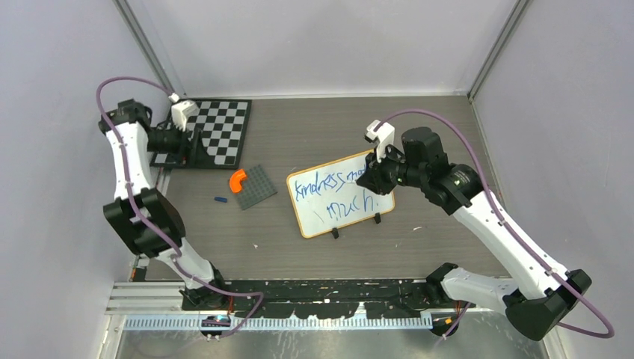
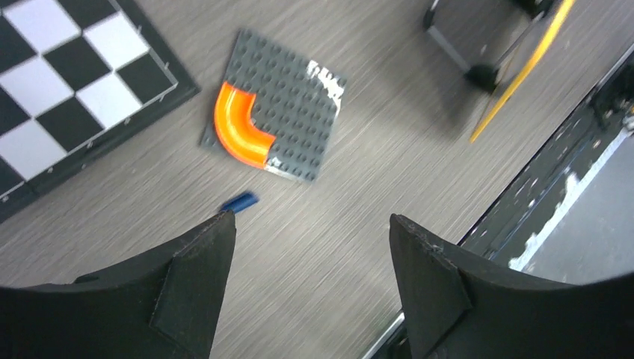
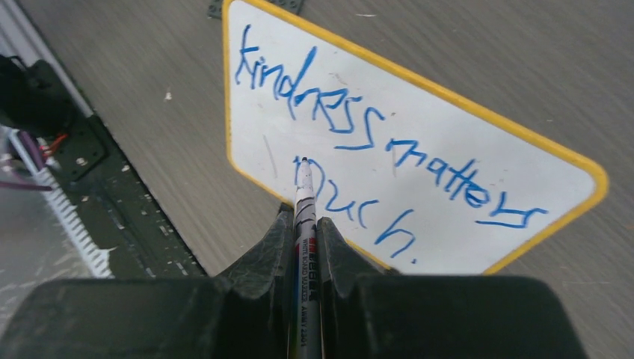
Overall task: Write a sentence on the whiteboard
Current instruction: Pick up the pen cap from the center of the board, then insert the pen cap into the whiteboard marker.
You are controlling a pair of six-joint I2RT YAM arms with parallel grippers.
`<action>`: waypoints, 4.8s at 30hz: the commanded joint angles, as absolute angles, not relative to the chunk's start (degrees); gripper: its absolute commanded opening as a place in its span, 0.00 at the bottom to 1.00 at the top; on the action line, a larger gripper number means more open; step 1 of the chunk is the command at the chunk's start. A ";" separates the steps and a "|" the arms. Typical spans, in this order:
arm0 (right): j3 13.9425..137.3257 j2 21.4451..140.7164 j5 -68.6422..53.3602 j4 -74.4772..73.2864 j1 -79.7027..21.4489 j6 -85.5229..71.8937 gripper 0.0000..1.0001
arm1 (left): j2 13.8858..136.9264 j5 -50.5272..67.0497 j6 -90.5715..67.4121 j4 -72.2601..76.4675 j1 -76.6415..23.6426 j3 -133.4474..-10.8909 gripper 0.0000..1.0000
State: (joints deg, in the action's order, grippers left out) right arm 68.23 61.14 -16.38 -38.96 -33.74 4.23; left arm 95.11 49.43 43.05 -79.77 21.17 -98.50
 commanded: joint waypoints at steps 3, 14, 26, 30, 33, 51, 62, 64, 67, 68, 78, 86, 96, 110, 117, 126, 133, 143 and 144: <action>70.56 62.80 -28.34 -38.67 -32.64 0.06 0.00 | 103.42 44.01 67.19 -94.05 25.84 -97.96 0.72; 70.50 64.50 -28.28 -38.94 -32.19 0.06 0.00 | 104.30 35.02 78.45 -75.30 21.81 -87.46 0.66; 70.83 66.35 -27.54 -39.02 -31.54 0.22 0.00 | 98.34 4.23 83.38 -57.27 4.46 -68.49 0.54; 70.62 66.36 -27.42 -39.02 -31.53 0.26 0.00 | 99.27 -0.96 84.28 -54.42 1.33 -66.40 0.52; 70.45 66.35 -27.21 -39.07 -31.46 0.35 0.00 | 100.03 -2.18 84.14 -53.27 0.53 -66.16 0.51; 70.96 65.94 -26.27 -39.65 -31.21 0.60 0.00 | 101.50 -6.40 82.55 -45.34 -6.85 -57.63 0.38; 75.26 67.43 -23.91 -42.07 -31.17 1.36 0.00 | 97.11 0.53 71.16 -53.29 -6.84 -61.93 0.00; 76.96 68.18 -22.34 -43.19 -31.21 2.58 0.00 | 94.47 4.62 67.15 -57.59 -6.83 -65.53 0.00; 78.27 68.80 -19.23 -44.53 -31.26 5.11 0.00 | 90.99 10.10 60.22 -61.71 -6.77 -70.64 0.00; 79.00 69.30 -17.48 -45.15 -31.22 5.31 0.00 | 90.22 11.55 57.77 -62.94 -6.72 -72.51 0.00; 88.27 70.66 -6.10 -53.06 -30.84 13.90 0.00 | 87.30 29.12 32.06 -69.57 -3.62 -90.60 0.00; 89.87 67.94 -0.75 -41.83 -37.17 24.23 0.00 | 77.18 34.12 -0.75 -52.25 -2.15 -87.55 0.00; 66.78 63.64 16.27 4.87 -61.81 52.54 0.00 | 64.86 45.29 -41.11 -28.98 2.77 -71.91 0.00; 49.40 73.04 17.44 36.97 -75.89 84.42 0.00 | 60.41 58.00 -90.65 12.72 7.32 -48.01 0.00; 50.61 76.98 20.26 39.58 -76.19 86.78 0.00 | 58.43 59.19 -93.85 16.08 6.82 -45.07 0.00; 51.15 78.40 23.18 40.78 -76.12 89.39 0.00 | 56.67 60.91 -90.19 11.07 6.69 -44.22 0.00; 50.71 77.90 23.20 41.12 -76.16 90.16 0.00 | 55.90 60.65 -86.09 6.40 6.70 -44.15 0.00; 51.04 77.98 23.05 40.62 -76.20 90.22 0.00 | 56.16 61.35 -85.00 5.71 6.00 -44.94 0.00; 51.06 78.04 22.99 40.56 -76.26 90.25 0.00 | 56.19 61.27 -84.91 5.71 5.89 -45.11 0.00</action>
State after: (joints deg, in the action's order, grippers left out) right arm 48.97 78.78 22.02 36.47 -75.92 89.91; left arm 57.08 59.64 -86.30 5.50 6.37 -43.90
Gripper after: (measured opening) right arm 0.178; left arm 0.168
